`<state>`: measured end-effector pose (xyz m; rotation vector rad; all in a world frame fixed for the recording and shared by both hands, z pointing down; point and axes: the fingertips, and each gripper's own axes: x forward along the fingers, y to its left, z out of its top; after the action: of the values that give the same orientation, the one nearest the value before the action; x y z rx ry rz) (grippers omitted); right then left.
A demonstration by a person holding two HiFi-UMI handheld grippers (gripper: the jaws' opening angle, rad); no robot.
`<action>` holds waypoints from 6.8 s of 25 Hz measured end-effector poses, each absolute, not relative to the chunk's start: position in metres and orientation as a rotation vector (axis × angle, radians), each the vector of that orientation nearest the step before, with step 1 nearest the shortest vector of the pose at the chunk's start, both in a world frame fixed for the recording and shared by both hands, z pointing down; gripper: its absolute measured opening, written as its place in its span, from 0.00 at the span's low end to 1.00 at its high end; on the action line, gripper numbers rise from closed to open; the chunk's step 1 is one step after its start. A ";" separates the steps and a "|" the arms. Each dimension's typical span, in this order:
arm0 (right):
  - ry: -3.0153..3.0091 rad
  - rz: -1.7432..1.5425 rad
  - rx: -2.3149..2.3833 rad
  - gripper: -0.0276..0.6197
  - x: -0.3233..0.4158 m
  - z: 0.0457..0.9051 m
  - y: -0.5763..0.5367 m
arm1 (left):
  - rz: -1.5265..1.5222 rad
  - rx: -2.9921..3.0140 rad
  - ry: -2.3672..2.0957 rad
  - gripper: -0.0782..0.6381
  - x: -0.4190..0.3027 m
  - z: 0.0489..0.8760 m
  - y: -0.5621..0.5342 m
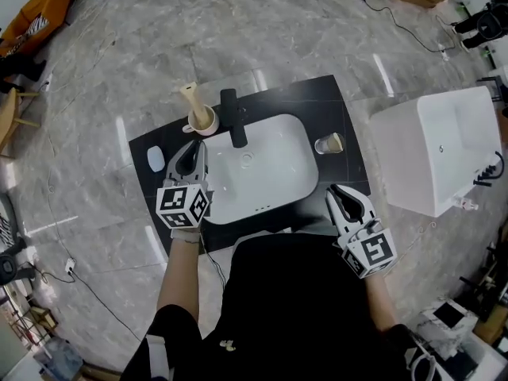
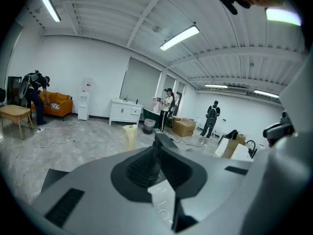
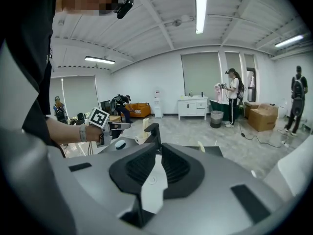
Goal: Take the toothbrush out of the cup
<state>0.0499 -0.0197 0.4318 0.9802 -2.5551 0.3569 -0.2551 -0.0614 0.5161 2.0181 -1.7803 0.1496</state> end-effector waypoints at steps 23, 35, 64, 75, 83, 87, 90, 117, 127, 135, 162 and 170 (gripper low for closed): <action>-2.337 0.405 1.256 0.13 0.089 0.435 0.012 | 0.307 1.921 -1.706 0.38 -0.303 0.605 -0.154; -2.333 0.340 1.235 0.13 0.088 0.434 0.010 | 0.382 1.919 -1.689 0.20 -0.309 0.617 -0.160; -2.410 0.403 1.245 0.13 0.112 0.428 0.003 | 0.367 2.051 -1.852 0.14 -0.283 0.493 -0.142; -2.568 0.427 1.073 0.13 0.088 0.431 -0.009 | 0.295 2.081 -1.912 0.14 -0.262 0.425 -0.079; -2.636 0.445 0.927 0.13 0.067 0.435 -0.022 | 0.293 1.989 -1.928 0.14 -0.242 0.435 -0.021; -2.664 0.470 0.859 0.13 0.058 0.439 -0.024 | 0.260 1.936 -1.931 0.14 -0.233 0.448 0.002; -2.678 0.471 0.801 0.13 0.048 0.440 -0.025 | 0.232 1.897 -1.947 0.14 -0.230 0.454 0.017; -2.651 0.442 0.871 0.13 0.097 0.465 -0.075 | 0.328 1.799 -1.860 0.14 -0.160 0.491 0.054; -2.566 0.376 0.854 0.29 0.127 0.507 -0.111 | 0.376 1.736 -1.871 0.14 -0.147 0.494 0.057; -2.516 0.294 0.715 0.36 0.111 0.537 -0.116 | 0.403 1.661 -1.886 0.14 -0.136 0.495 0.070; -2.440 0.197 0.732 0.13 0.093 0.556 -0.141 | 0.343 1.535 -1.936 0.15 -0.139 0.505 0.102; -2.453 0.166 0.785 0.13 0.095 0.526 -0.142 | 0.307 1.585 -1.930 0.15 -0.143 0.501 0.094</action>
<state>0.0954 -0.1422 0.5259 0.7847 -2.4532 0.1658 -0.1426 0.0942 0.5010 1.5852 -1.9296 0.3073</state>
